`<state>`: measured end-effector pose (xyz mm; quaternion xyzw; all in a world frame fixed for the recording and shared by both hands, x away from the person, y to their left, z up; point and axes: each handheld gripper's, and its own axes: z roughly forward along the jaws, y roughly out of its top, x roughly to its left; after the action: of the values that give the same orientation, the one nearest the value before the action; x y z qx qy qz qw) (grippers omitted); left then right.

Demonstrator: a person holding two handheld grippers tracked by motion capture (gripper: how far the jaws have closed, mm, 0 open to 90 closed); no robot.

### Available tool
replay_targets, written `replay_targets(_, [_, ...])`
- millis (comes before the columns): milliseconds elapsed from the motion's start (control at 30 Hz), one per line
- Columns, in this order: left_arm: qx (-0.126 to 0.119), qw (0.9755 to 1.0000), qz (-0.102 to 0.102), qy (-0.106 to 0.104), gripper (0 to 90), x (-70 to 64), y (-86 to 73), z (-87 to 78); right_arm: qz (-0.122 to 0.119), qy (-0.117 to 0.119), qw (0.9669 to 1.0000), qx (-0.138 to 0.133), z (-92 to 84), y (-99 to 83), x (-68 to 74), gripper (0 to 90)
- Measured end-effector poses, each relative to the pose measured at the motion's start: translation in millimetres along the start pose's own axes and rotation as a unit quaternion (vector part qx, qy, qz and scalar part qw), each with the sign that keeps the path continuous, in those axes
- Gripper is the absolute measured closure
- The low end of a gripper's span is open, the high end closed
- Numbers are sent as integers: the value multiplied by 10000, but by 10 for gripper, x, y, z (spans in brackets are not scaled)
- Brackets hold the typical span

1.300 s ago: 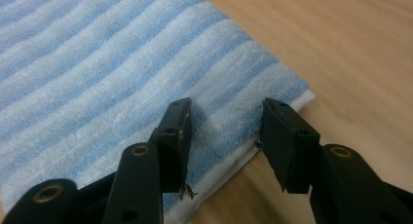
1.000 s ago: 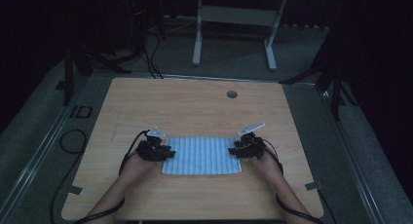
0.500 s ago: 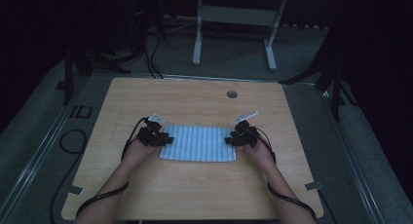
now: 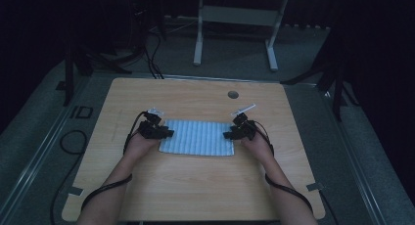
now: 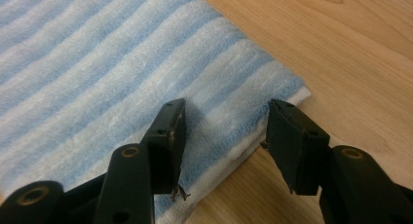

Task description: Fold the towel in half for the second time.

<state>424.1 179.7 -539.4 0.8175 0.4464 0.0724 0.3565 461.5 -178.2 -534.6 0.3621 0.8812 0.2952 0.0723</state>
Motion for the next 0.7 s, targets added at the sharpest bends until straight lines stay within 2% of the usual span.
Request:
replay_targets(133, [-145,9999,48,-7,492,-85,-21,-101,20,113,9998,-177,-110,-11,20,455])
replay_targets(200, [-193,9997,20,-120,420,-121,-56,-159,-8,138,9994,-324,-188,-19,45,408])
replay_targets(267, [-251,9997,28,-75,369,-138,-90,-197,-24,173,9989,-427,-252,-36,61,356])
replay_targets(300, [-317,9994,-17,-138,349,-140,-118,-221,-9,201,9985,-510,-281,-51,66,327])
replay_targets(333, [-358,9990,-26,-272,295,-138,-148,-248,35,223,9981,-569,-306,-70,64,297])
replay_targets(367, [-412,9987,-33,-310,238,-146,-179,-273,89,289,9976,-624,-327,-94,61,260])
replay_targets(400, [-457,9985,12,-314,233,-154,-210,-292,19,357,9973,-646,-346,-125,64,198])
replay_targets(467, [-412,9988,83,-247,143,-179,-266,-311,-52,268,9973,-687,-369,-187,79,173])
replay_targets(633, [-595,9978,57,-280,142,-218,-408,-382,-180,71,9969,-756,-422,-354,91,138])
replay_targets(700, [-668,9973,135,-256,136,-259,-465,-412,-216,26,9964,-822,-460,-416,86,137])
